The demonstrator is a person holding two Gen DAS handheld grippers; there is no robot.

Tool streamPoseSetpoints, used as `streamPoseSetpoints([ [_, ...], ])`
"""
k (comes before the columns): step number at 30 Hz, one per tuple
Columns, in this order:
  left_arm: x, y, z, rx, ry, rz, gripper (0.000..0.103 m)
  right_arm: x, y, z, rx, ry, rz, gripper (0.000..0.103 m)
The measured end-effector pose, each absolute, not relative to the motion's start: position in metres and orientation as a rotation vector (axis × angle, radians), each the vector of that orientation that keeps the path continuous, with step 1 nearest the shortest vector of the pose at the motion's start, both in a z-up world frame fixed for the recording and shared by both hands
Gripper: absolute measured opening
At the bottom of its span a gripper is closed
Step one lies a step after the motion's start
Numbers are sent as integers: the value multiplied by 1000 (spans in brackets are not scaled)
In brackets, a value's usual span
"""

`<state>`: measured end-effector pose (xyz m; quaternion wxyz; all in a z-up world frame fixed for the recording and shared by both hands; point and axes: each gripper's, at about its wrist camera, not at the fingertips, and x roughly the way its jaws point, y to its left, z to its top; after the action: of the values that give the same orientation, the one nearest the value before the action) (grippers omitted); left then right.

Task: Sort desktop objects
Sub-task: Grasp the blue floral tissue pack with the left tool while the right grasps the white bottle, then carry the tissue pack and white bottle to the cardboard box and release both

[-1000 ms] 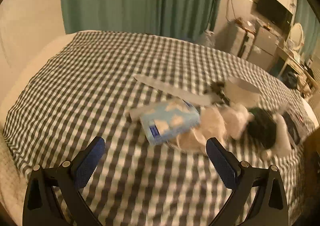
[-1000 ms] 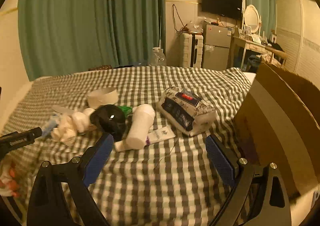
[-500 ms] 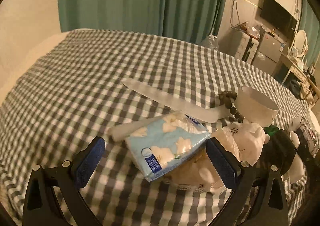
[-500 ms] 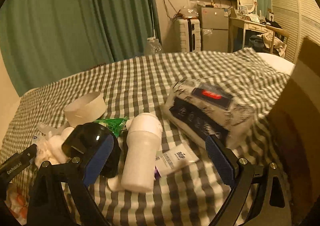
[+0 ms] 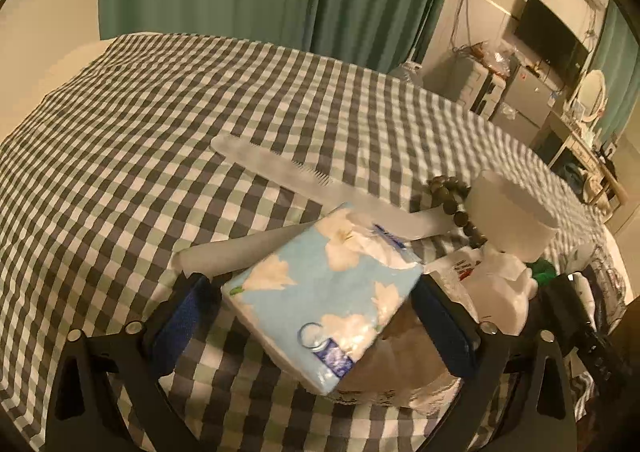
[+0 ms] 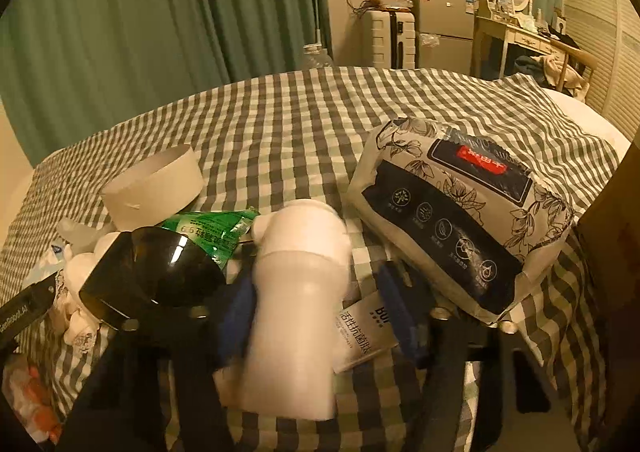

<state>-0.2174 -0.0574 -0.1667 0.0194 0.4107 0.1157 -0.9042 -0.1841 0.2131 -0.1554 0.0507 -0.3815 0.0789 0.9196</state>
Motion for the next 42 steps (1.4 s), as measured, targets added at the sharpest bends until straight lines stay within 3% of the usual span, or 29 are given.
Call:
streamPoseSetpoints([
  [1,-217,-55,-166,1281,357,-2829,84,-183,212,-156,-1167,236,2802,43],
  [7,-205,-39,-157,1194,168,-2892,74,-177,206,-152,-1173,204,2809,43],
  [19,-177,-38,-136,1176,105,-2942,59,-148,204,-123,-1141,210,2831,43],
  [24,-172,-33,-130,1181,79,-2960,59,-147,207,-115,-1123,199,2849,43],
  [26,-172,-30,-131,1200,57,-2955,72,-146,207,-114,-1124,193,2854,43],
  [27,-174,-28,-133,1194,15,-2928,94,-146,208,-114,-1124,193,2856,43],
  [28,-175,-29,-134,1157,-13,-2908,101,-145,208,-115,-1128,194,2858,43],
  [31,-183,-34,-139,1146,7,-2888,100,-149,211,-118,-1138,212,2857,43],
  [38,-200,-67,-153,1204,265,-2814,101,-162,216,-128,-1176,245,2848,43],
  [39,-204,-70,-160,1286,322,-2795,98,-165,216,-130,-1189,247,2847,43],
  [40,-206,-69,-164,1338,331,-2792,84,-166,216,-132,-1194,250,2844,44],
  [42,-206,-64,-166,1340,246,-2799,81,-167,214,-136,-1208,253,2843,44],
])
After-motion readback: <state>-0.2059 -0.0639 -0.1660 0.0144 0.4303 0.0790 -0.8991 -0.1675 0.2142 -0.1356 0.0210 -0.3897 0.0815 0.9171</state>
